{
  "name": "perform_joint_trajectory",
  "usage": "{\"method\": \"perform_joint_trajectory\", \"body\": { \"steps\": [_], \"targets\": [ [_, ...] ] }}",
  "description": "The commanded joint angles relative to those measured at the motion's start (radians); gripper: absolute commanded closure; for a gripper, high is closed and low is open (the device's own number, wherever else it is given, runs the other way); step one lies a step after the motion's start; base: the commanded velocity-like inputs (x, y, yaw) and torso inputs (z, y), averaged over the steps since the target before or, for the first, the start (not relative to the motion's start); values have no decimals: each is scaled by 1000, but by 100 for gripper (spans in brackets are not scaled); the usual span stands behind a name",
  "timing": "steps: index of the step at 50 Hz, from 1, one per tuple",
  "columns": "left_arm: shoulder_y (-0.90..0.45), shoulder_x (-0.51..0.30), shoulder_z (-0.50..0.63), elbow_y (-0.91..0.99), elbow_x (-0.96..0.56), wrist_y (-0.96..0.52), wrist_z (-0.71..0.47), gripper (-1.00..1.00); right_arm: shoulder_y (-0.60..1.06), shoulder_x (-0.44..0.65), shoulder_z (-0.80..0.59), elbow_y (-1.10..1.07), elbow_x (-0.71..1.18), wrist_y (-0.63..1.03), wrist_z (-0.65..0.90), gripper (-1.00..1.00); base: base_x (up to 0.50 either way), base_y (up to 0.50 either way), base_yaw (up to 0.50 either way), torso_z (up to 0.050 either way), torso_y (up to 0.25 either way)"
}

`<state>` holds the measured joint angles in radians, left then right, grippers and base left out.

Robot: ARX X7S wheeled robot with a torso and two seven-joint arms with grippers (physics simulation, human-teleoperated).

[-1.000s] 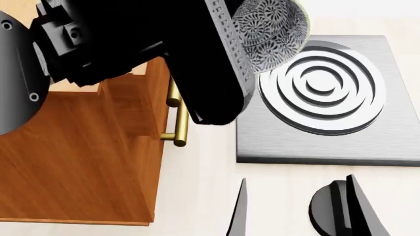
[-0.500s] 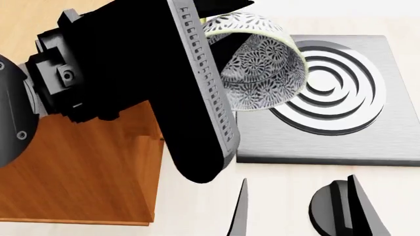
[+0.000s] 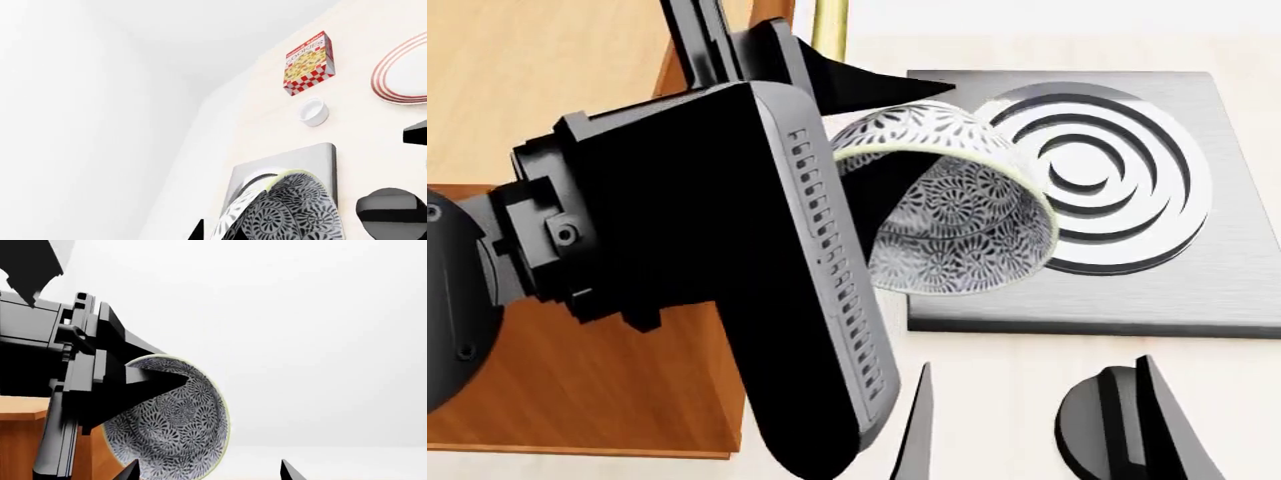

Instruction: Pick the akita bowl on the wooden cabinet and place it on the plate.

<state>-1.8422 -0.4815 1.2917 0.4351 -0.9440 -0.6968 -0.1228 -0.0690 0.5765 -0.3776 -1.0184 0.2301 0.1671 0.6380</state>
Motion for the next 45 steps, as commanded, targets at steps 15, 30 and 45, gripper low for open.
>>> {"method": "perform_joint_trajectory", "body": {
  "steps": [15,30,45],
  "targets": [
    [31,-35,2,45,19,18,-3,100,7,17,-13,8,5,-12,17,-100,0,0,0,0,0],
    [67,-62,23,106,25,22,-19,100,13,29,-25,6,5,-12,32,-100,0,0,0,0,1],
    [84,-80,27,131,21,27,-19,100,18,41,-33,4,9,-16,46,-100,0,0,0,0,0]
  ]
}}
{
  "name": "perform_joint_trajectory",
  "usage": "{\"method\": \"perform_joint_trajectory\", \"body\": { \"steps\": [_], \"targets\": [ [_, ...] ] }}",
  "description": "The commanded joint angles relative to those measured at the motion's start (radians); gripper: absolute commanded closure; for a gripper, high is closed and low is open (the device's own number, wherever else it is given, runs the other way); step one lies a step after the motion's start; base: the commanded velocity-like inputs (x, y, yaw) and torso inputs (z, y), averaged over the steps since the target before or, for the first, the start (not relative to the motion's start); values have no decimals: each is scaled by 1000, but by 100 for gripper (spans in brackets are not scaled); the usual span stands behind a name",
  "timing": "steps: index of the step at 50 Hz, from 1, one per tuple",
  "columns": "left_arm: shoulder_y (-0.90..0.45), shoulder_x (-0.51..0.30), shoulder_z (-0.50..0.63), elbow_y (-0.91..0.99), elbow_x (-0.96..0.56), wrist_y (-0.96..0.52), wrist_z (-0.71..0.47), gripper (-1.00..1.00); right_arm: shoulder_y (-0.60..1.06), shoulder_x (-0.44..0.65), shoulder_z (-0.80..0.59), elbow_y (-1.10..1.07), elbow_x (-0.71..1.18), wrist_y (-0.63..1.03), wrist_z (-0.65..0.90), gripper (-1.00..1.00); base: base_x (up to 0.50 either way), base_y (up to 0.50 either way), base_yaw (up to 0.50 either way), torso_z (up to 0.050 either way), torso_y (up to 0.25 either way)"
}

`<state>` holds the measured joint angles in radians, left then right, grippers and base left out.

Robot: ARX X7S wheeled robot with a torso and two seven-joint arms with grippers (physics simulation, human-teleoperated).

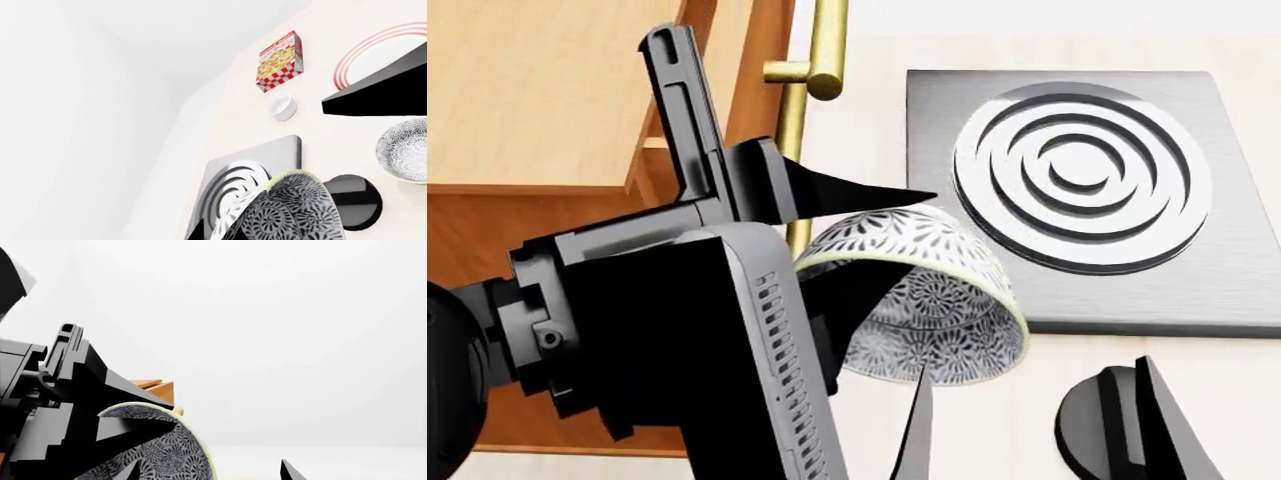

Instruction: Pick the akita bowl on the wooden cabinet and place it on the plate.

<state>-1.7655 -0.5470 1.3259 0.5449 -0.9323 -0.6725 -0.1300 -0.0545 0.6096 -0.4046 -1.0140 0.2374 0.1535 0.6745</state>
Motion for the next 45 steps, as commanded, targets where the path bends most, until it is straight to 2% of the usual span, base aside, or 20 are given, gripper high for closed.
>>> {"method": "perform_joint_trajectory", "body": {
  "steps": [1,45],
  "targets": [
    [11,-19,-6,26,11,5,-13,100,5,8,-6,1,3,-3,10,-100,0,0,0,0,0],
    [27,-41,-31,127,-31,4,-65,100,27,17,-17,29,28,31,31,-100,0,0,0,0,0]
  ]
}}
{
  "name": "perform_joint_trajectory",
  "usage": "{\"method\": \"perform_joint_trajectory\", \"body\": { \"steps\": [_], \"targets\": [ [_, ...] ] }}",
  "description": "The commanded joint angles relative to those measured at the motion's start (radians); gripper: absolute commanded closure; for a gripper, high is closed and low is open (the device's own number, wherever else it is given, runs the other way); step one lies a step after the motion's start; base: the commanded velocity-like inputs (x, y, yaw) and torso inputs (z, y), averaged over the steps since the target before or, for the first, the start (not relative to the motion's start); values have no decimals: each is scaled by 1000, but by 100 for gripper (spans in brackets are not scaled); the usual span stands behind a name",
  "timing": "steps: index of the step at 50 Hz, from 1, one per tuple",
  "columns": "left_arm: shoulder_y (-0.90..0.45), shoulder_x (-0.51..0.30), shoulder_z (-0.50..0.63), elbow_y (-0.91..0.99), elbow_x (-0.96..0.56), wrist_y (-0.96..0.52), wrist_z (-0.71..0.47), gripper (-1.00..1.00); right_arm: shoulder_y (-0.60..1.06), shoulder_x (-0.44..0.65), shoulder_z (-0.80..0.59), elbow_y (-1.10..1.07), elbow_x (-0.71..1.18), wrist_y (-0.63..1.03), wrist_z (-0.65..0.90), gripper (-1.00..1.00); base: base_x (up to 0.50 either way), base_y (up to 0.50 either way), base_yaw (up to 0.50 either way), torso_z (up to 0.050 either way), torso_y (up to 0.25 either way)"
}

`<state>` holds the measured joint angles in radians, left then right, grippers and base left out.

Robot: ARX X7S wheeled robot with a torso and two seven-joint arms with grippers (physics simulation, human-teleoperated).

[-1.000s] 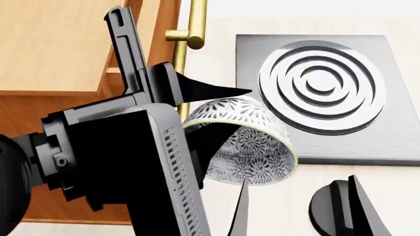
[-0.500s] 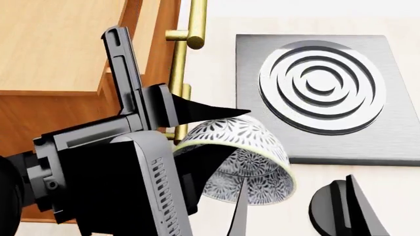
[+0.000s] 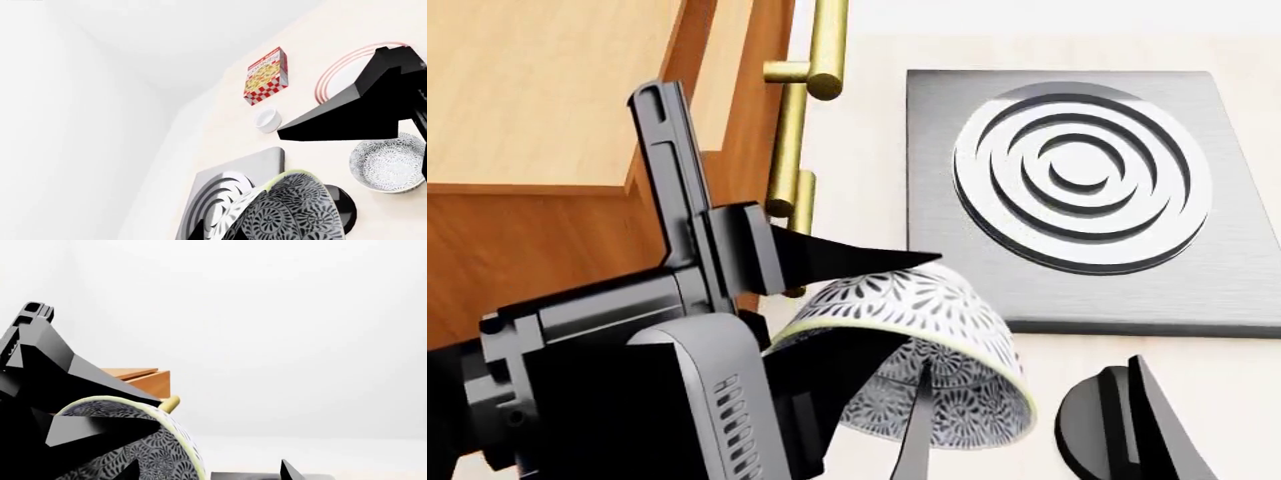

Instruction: Pick the akita bowl on the wooden cabinet and place it on the plate.

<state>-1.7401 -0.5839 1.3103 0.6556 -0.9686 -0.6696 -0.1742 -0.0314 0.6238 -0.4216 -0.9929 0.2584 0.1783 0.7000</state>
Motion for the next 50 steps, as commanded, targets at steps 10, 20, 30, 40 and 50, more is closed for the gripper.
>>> {"method": "perform_joint_trajectory", "body": {
  "steps": [10,20,30,40,50],
  "targets": [
    [2,-9,-20,26,-2,2,-26,100,17,2,-7,17,17,38,10,-100,0,0,0,0,0],
    [12,-15,-19,20,6,8,-26,100,25,-7,0,18,19,75,41,100,0,0,0,0,1],
    [14,-15,-21,17,8,9,-27,100,26,-7,-1,23,29,77,44,100,0,0,0,0,0],
    [24,-21,-24,20,10,14,-38,100,31,-3,-6,23,29,85,44,100,0,0,0,0,1],
    [39,-15,-22,3,17,14,-53,-100,31,2,-5,19,28,90,52,100,0,0,0,2,0]
  ]
}}
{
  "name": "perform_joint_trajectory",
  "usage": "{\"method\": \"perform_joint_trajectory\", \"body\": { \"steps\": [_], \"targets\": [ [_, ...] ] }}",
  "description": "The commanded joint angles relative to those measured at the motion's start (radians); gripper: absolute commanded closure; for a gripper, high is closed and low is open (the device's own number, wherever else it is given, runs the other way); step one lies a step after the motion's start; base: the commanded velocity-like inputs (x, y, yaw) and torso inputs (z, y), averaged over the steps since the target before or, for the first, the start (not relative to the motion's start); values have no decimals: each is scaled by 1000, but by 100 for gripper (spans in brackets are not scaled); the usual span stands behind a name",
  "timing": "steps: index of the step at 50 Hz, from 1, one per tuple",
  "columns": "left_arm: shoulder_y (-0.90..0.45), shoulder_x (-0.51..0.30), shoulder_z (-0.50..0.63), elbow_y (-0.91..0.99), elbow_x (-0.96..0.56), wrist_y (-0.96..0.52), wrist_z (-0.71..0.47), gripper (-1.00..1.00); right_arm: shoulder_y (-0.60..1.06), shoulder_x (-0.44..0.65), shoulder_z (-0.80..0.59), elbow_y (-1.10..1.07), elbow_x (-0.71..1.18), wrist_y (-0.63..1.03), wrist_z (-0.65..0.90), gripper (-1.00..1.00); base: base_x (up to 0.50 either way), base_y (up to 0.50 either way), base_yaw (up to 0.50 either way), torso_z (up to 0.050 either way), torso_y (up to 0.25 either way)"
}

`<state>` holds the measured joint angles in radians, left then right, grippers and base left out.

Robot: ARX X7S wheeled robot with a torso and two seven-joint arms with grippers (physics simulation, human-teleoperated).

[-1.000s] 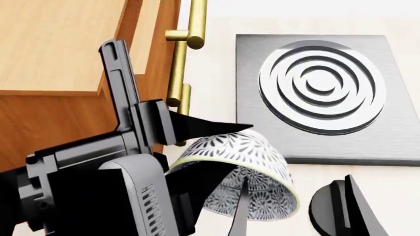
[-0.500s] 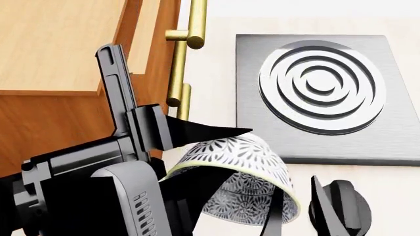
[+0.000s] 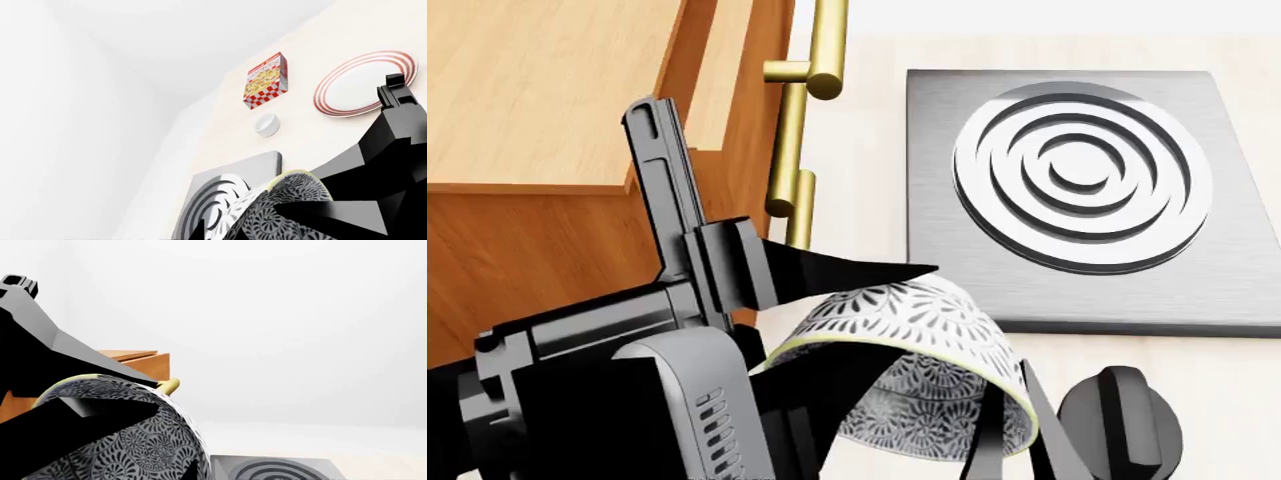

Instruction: Pick the akita bowl on the wooden cabinet and place it on the plate.

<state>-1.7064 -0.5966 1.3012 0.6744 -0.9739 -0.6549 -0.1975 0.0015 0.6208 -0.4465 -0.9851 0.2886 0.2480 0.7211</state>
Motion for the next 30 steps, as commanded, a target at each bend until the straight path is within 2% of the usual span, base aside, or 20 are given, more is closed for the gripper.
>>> {"method": "perform_joint_trajectory", "body": {
  "steps": [1,15,30],
  "targets": [
    [5,-3,-13,-16,22,-2,-30,-100,-2,5,20,10,-2,22,32,100,0,0,0,0,0],
    [1,-11,19,14,32,-11,17,-100,-4,10,20,7,-4,18,39,100,0,0,0,0,0],
    [1,-7,13,7,35,-15,2,-100,-28,18,62,8,0,5,80,100,0,0,0,0,1]
  ]
}}
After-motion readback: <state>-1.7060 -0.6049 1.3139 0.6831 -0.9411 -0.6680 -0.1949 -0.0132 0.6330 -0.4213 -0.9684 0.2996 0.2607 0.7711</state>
